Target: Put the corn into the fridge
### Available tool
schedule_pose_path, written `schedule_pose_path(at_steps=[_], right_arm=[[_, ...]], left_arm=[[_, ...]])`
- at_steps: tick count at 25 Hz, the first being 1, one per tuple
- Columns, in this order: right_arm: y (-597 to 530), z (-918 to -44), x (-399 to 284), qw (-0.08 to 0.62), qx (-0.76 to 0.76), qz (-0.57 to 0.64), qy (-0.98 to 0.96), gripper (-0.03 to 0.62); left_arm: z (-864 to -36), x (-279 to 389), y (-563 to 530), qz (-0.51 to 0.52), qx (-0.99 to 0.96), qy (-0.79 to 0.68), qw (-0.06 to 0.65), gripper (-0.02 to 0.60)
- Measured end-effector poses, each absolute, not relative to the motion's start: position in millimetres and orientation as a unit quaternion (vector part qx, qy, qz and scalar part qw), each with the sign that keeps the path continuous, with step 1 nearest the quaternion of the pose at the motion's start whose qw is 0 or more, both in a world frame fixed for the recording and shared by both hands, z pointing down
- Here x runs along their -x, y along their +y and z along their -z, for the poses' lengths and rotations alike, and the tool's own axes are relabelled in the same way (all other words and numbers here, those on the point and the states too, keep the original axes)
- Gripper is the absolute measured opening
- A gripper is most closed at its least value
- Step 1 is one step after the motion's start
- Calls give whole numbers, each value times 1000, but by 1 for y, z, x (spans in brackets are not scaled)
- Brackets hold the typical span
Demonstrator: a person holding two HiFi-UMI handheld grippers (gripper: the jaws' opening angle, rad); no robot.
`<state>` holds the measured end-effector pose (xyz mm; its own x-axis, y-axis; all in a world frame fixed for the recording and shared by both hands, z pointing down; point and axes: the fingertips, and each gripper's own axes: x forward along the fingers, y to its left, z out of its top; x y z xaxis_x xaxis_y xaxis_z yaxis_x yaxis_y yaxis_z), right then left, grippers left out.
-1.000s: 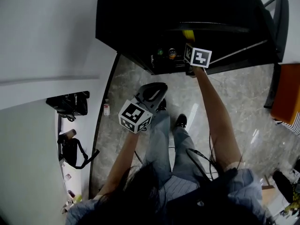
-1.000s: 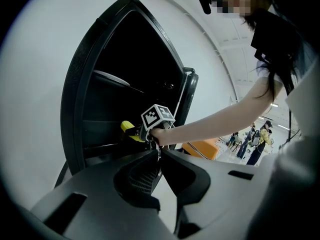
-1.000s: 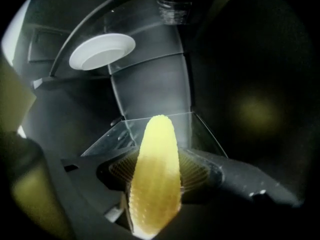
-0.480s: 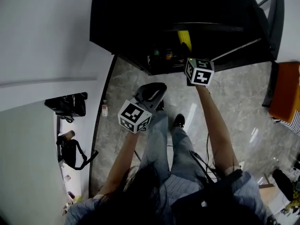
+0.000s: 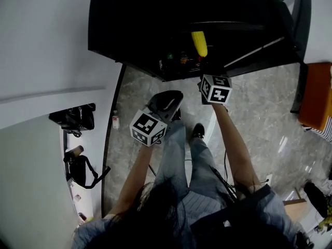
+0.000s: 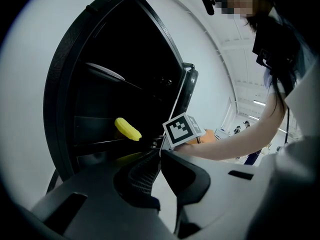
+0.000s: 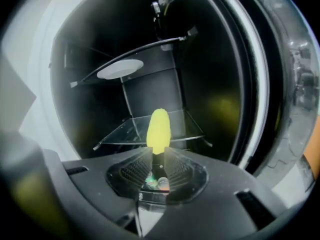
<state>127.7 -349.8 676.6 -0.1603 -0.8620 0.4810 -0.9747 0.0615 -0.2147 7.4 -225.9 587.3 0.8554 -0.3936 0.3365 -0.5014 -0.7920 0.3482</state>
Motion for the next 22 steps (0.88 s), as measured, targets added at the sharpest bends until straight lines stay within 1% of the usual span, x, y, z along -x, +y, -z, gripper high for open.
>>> schedule_pose_path(at_steps=[15,22], right_arm=[[-381,-680,-105,133,-606,-259,-741,38],[-404,-680,-73,184,-569,-226,-769,35]], left_arm=[[-599,-3,-225,-132,-933,-244,230,9],[-603,2,-223,-135,-930,-249,236,9]])
